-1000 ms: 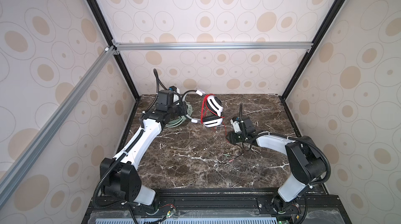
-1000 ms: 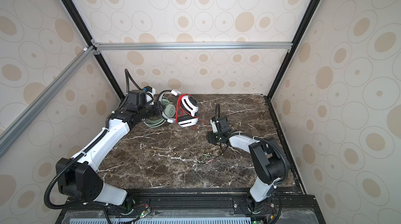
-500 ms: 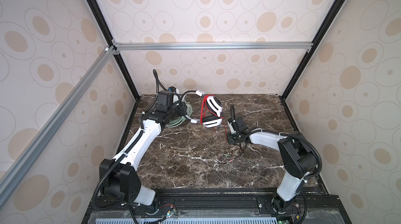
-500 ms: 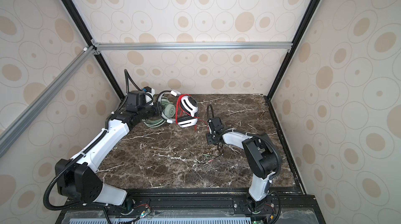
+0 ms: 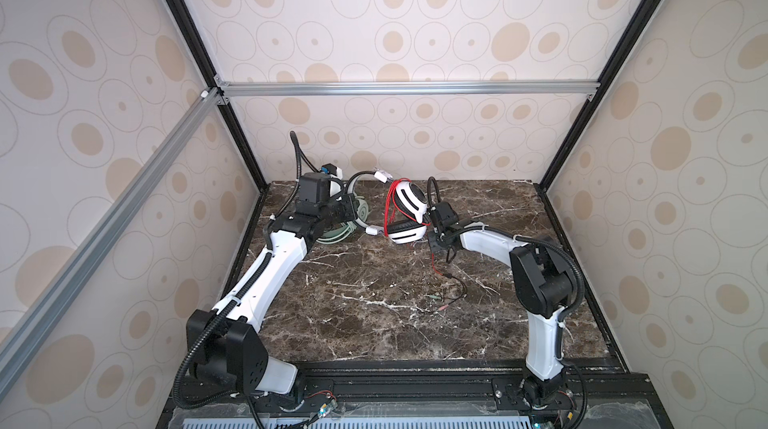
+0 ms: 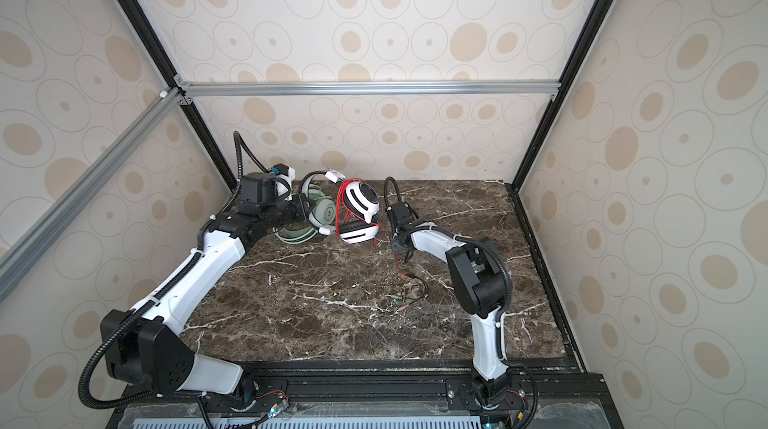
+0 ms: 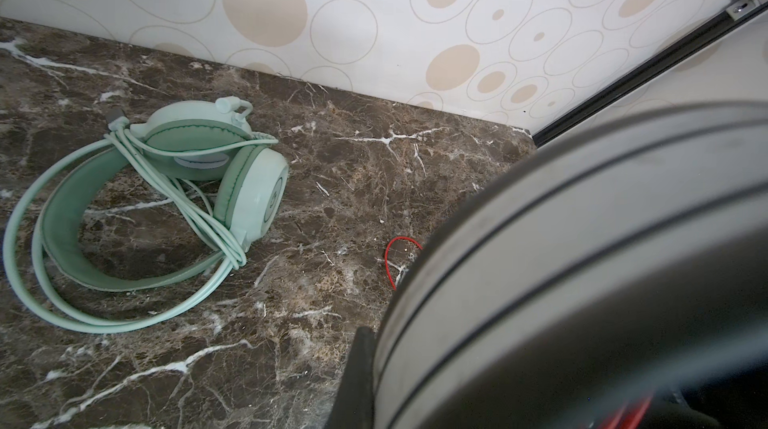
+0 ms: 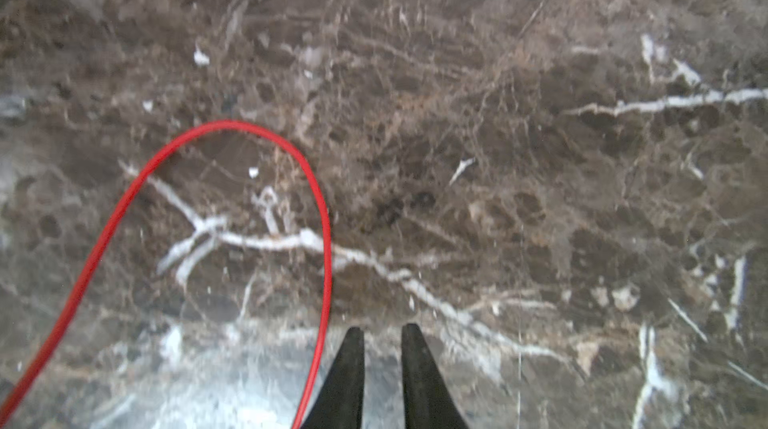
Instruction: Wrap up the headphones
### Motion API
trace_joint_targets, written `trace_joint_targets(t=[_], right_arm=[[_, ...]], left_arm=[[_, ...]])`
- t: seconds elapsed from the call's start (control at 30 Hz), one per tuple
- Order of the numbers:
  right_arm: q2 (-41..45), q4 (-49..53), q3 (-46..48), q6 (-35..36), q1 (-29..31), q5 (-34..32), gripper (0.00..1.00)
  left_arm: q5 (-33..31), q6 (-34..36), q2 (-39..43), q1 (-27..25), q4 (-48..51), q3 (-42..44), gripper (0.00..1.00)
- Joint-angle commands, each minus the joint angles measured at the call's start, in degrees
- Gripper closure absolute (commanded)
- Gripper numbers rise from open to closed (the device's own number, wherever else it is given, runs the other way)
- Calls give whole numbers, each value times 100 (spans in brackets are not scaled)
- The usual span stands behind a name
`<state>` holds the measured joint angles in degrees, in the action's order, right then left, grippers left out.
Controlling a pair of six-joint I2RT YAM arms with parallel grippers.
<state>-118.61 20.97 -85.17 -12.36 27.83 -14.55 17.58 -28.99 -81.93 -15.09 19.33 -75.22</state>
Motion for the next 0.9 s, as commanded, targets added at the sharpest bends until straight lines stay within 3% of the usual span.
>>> trace_joint_targets(t=[0.0, 0.13, 0.5, 0.6, 0.77, 0.87], right_arm=[[-384, 534, -430, 49, -116, 130, 78], [-462, 486, -467, 154, -120, 442, 57], [62, 68, 269, 586, 123, 1435, 33], [230, -108, 418, 650, 231, 2191, 33], [658, -1492, 1154, 150, 199, 4822, 34], [935, -2306, 1577, -374, 120, 5369, 34]], left_arm=[[152, -203, 333, 34, -386, -106, 100], [134, -194, 362, 33, -369, -113, 100], [167, -227, 421, 33, -395, -98, 100], [157, -223, 450, 33, -395, -98, 100], [108, -208, 514, 33, -377, -98, 100], [85, -205, 533, 33, -364, -107, 100]])
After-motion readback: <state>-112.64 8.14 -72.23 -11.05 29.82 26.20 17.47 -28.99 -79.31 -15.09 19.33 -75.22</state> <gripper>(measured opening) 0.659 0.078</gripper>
